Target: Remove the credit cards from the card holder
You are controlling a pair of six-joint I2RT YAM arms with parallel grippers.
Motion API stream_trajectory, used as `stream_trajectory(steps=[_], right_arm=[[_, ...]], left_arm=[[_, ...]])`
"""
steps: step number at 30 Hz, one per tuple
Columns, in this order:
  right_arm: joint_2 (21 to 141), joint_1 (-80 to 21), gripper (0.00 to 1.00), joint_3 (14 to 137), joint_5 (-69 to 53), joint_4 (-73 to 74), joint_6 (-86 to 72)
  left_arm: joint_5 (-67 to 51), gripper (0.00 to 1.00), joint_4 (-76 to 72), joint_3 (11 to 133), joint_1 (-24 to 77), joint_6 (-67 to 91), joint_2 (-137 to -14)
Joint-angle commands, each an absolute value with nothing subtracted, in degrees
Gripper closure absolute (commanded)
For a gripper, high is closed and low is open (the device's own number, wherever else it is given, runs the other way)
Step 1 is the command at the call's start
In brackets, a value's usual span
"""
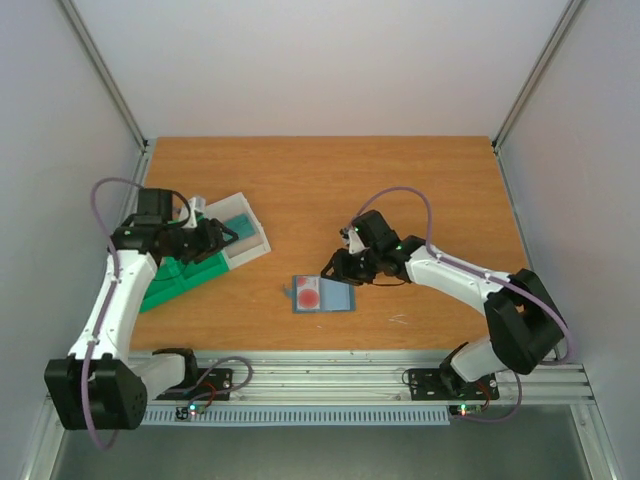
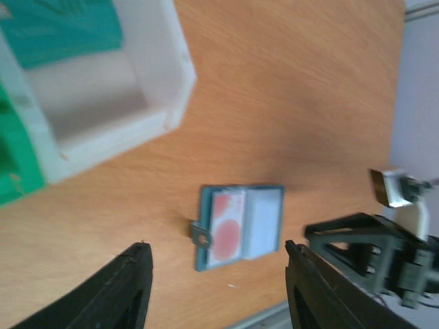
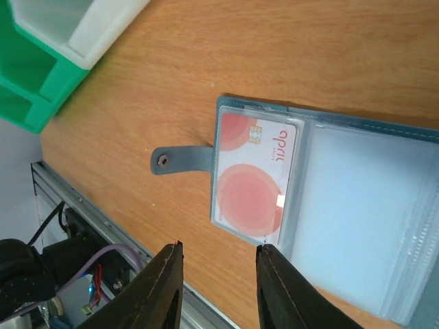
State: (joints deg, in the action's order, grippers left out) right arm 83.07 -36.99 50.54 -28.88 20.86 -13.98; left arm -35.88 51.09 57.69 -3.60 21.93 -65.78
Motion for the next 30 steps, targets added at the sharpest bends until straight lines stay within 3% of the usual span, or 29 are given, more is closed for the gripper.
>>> stream_trajectory(steps=[1,4,11,13,24,30], right_arm=[[85.93,-38.68,0.70,50.17,-28.71,15.47,-15.63],[88.30,-38.85,0.70,50.36,-28.09,14.47,-15.86],[94.56,-39.09,0.73,50.89,-28.83,11.95,-15.99],[96.32,-39.11,0.74,50.84,-29.19,11.53,-15.68],[100.87,-39.12,0.82,48.91,-29.18,10.93,-14.87],[100.35,-39.16,0.83,47.27,-28.82,9.85,-15.08]], left_arm=[[-36.97,0.50,44.41,53.73,4.23,26.85,-62.76],[-35.54,0.59,40.35,51.36,10.94,30.57,-62.85],[-32.80,0.94,31.56,47.50,22.17,35.59,-66.01],[-32.75,0.99,29.03,46.31,24.25,37.14,-67.57],[-33.77,0.94,9.68,39.99,30.31,41.94,-78.45],[-31.99,0.96,9.97,39.65,31.10,40.30,-84.27]])
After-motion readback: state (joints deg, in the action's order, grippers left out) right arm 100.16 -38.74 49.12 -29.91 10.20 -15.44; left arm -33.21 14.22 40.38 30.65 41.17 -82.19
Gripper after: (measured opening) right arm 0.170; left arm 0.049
